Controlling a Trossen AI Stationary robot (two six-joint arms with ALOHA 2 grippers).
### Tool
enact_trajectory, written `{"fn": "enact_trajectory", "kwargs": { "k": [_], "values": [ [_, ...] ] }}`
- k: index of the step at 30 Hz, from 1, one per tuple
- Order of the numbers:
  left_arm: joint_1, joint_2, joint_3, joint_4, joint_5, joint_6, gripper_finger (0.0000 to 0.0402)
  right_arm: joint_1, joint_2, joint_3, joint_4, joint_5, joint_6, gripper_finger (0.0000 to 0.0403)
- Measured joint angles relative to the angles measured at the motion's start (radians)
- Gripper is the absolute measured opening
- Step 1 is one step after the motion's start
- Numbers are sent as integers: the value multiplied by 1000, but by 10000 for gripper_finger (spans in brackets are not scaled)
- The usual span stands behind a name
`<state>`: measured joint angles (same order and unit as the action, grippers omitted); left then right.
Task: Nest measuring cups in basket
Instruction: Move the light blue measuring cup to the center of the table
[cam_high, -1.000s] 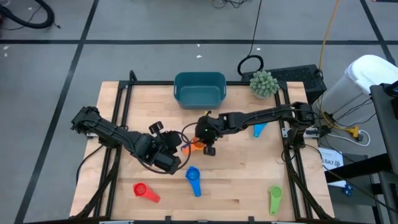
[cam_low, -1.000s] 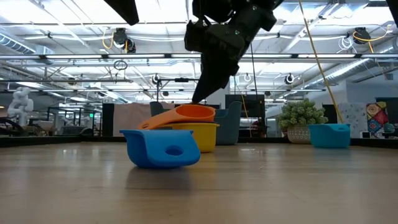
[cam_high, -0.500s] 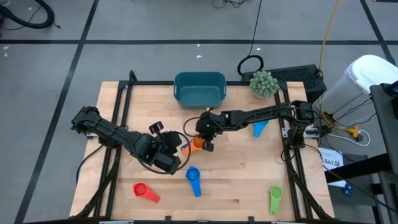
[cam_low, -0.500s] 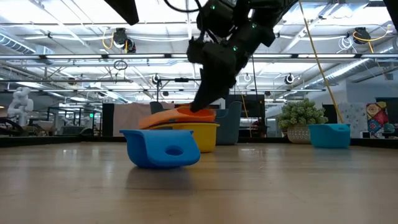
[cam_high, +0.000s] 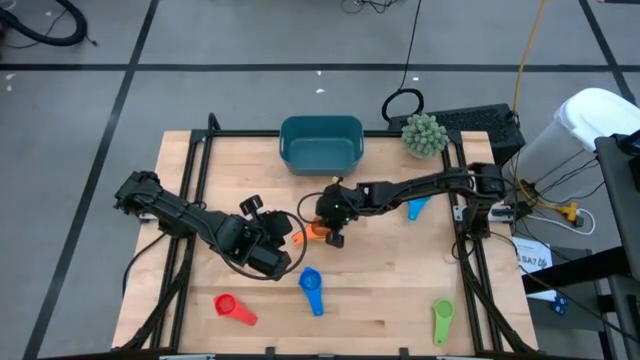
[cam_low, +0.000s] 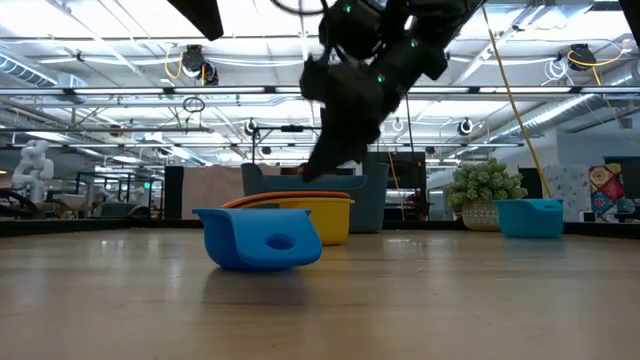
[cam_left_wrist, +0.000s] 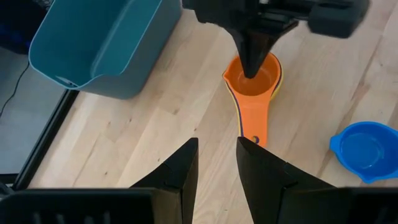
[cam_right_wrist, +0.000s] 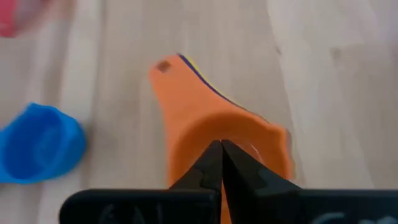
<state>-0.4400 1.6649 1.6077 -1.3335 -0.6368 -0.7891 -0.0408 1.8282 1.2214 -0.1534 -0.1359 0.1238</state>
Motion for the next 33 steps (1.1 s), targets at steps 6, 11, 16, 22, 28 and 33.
{"fn": "enact_trajectory", "kwargs": {
  "k": [6, 11, 16, 22, 28, 33],
  "values": [
    [0, -1, 0, 6, 1, -3, 113, 25, -69, 39, 6, 61, -81, 0],
    [0, -2, 0, 55, 8, 18, 113, 43, -214, 41, -187, 261, -167, 0],
    [1, -2, -1, 167, 23, 116, 113, 29, -350, 41, -583, 398, -80, 0],
    [18, -2, -1, 215, 23, 164, 113, -10, -446, -13, -953, 449, -83, 4],
    [16, -2, -2, 201, 25, 159, 113, -24, -524, -211, -1013, 363, -136, 50],
    [12, -2, -2, 166, 25, 158, 113, -25, -569, -362, -1066, 369, -96, 117]
  ]
}}
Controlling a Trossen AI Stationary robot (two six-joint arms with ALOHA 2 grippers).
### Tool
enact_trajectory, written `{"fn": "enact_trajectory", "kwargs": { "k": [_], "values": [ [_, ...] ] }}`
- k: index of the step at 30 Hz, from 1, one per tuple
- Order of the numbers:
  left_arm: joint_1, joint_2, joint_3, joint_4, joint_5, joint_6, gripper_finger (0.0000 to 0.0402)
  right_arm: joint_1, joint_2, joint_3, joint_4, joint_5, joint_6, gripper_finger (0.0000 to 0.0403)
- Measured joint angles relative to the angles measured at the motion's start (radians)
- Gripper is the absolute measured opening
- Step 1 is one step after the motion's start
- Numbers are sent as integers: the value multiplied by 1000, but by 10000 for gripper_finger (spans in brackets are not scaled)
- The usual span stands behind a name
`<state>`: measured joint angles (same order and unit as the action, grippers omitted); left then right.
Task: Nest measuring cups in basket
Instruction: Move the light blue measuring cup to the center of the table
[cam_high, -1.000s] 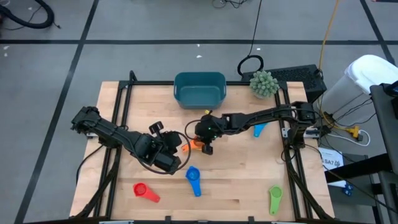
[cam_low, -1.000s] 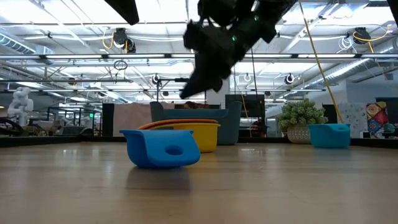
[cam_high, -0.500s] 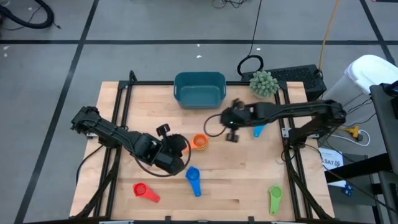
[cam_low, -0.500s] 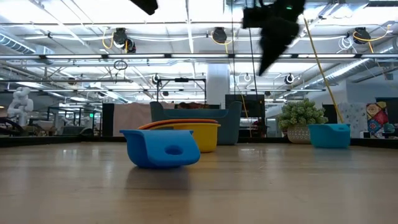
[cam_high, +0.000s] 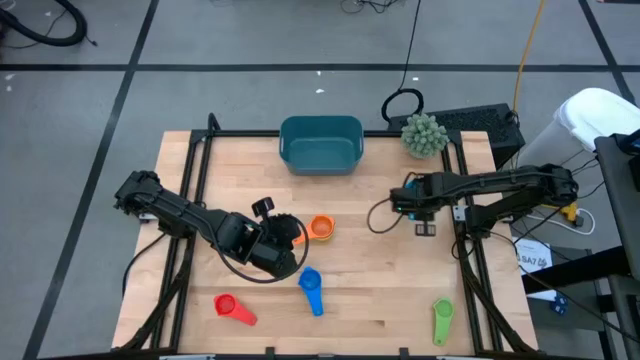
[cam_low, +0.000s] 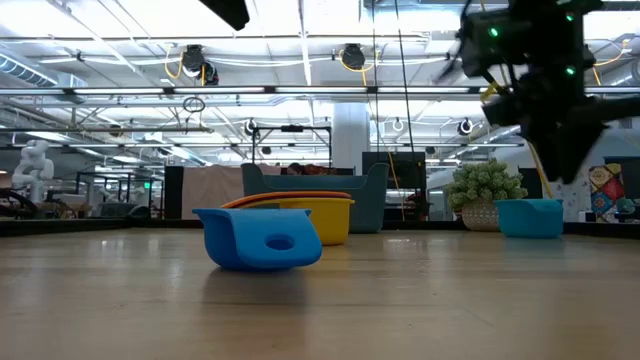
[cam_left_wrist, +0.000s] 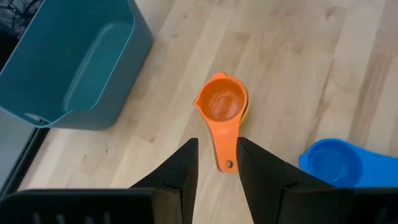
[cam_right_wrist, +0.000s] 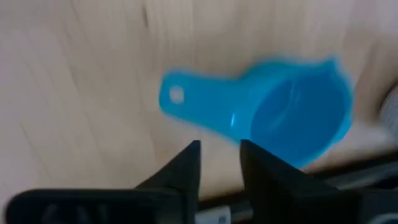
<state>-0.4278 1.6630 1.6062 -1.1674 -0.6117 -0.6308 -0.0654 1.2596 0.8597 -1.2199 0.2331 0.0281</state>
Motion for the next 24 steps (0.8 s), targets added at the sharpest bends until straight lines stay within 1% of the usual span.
{"fn": "enact_trajectory", "kwargs": {
  "k": [5, 9, 13, 24],
  "values": [
    [3, 0, 0, -9, 0, 1, 113, 1, -43, -59, -7, 6, 12, 175],
    [3, 0, 0, -10, 0, 5, 113, 1, -73, -58, 0, 72, -14, 198],
    [3, 0, 0, -10, 0, 5, 113, -1, -90, -58, 25, 84, -51, 205],
    [3, 0, 0, -29, 0, 2, 113, -6, -89, -60, 117, 80, -109, 202]
  ]
}}
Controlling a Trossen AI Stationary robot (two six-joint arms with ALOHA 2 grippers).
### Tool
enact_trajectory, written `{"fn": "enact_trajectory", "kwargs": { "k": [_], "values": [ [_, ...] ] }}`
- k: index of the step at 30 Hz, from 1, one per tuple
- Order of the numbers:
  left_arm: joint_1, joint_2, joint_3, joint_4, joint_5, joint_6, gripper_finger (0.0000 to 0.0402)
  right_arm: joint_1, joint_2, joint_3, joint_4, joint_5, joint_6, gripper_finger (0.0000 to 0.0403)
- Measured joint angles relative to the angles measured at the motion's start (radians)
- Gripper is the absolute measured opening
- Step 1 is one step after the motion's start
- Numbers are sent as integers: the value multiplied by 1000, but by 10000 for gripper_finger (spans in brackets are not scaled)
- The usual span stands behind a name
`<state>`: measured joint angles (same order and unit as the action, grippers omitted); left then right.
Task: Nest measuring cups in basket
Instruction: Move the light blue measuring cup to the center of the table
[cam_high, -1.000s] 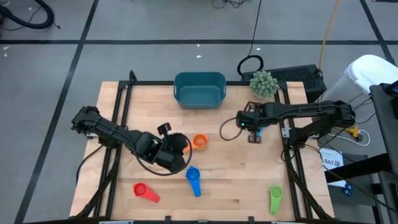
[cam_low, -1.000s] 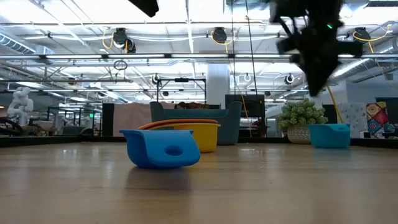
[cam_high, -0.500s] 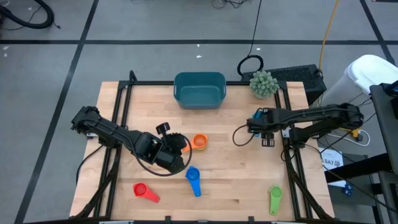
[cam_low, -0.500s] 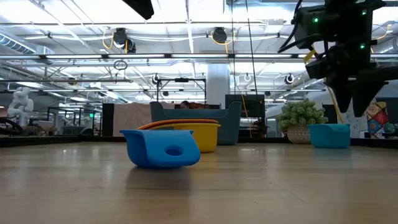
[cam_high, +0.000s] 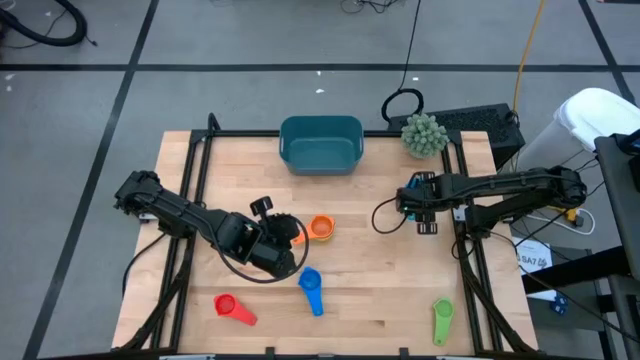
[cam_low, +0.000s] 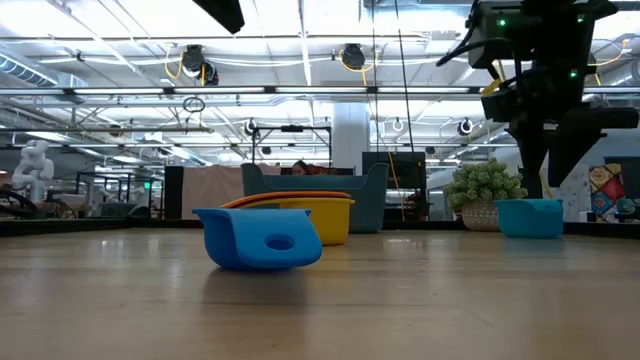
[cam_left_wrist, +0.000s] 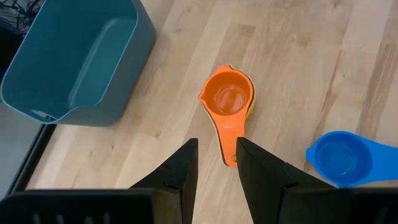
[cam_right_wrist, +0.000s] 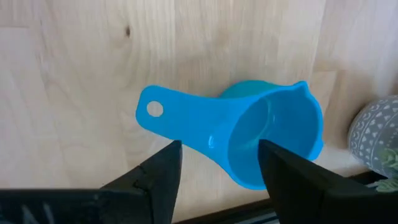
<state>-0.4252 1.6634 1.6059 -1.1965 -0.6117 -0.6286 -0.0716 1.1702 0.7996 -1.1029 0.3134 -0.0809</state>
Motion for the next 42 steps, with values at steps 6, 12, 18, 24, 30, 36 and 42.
{"fn": "enact_trajectory", "kwargs": {
  "k": [6, 12, 18, 24, 30, 36, 42],
  "values": [
    [-12, 0, 0, -52, 0, -5, 113, -26, 4, -51, 27, -6, -9, 201],
    [-22, 2, 0, -59, 0, -8, 113, -32, 3, -47, 34, -11, -7, 201],
    [-25, 2, 0, -69, 0, -21, 113, -35, 27, -47, 37, -77, -28, 201],
    [-41, 2, -1, -94, 0, -36, 113, -34, 89, -47, 35, -109, -44, 201],
    [-54, 2, 0, -95, 0, -38, 113, -34, 145, -47, 65, -108, -40, 201],
    [-59, 2, 0, -109, 0, -54, 113, -25, 137, -4, 53, -104, -35, 201],
    [-57, 2, 0, -116, -17, -59, 113, -22, 98, 79, 43, -72, -40, 201]
  ]
}}
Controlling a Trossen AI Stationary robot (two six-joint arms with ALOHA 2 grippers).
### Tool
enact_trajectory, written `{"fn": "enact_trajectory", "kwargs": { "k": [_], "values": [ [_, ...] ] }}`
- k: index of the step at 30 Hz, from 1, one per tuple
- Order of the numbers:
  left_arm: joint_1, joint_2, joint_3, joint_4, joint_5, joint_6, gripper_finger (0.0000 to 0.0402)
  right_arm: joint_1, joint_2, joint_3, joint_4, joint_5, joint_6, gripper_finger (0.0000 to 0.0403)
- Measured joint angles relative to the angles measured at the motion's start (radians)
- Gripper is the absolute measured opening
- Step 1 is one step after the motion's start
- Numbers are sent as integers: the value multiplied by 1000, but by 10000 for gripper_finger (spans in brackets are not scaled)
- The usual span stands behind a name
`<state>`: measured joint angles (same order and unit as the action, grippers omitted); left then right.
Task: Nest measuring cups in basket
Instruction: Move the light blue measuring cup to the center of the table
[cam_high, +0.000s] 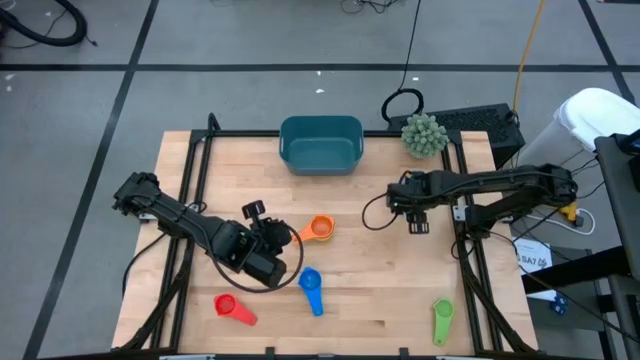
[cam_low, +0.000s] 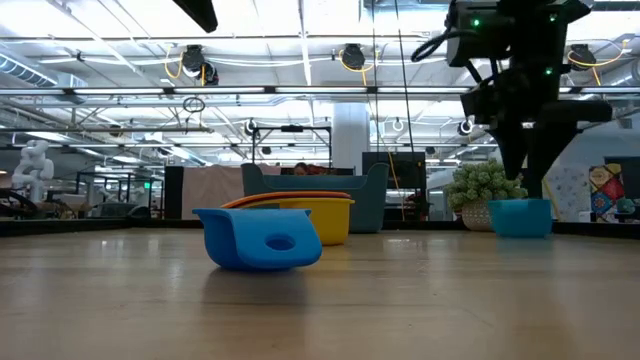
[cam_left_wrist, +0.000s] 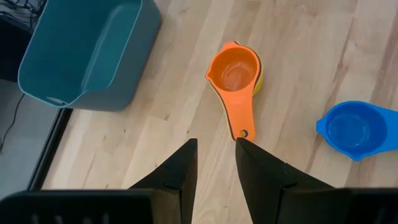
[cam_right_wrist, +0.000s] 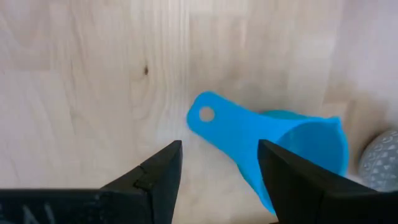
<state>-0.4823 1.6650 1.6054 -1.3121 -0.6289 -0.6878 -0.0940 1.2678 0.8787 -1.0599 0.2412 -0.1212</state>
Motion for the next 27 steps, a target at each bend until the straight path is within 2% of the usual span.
{"fn": "enact_trajectory", "kwargs": {
  "k": [5, 7, 10, 13, 18, 23, 27],
  "values": [
    [-1, 0, 0, -1, 0, -6, 113, -17, -1, -1, 80, 1, 84, 201],
    [-1, 0, 0, -2, 0, -2, 113, -22, 4, -1, 104, 45, 122, 201],
    [-1, 0, 0, -14, 0, -2, 113, -52, 5, -1, 71, 131, 163, 201],
    [-1, 0, 0, -35, 0, -14, 113, -107, 4, -1, 14, 153, 217, 201],
    [-1, 0, 0, -47, -1, -22, 113, -187, 4, -1, -73, 126, 273, 201],
    [-1, 0, 0, -47, -6, -30, 113, -218, 4, -8, -40, 21, 229, 201],
    [-11, 0, 0, -52, -7, -40, 113, -219, 4, -45, -17, -11, 211, 201]
  ]
}}
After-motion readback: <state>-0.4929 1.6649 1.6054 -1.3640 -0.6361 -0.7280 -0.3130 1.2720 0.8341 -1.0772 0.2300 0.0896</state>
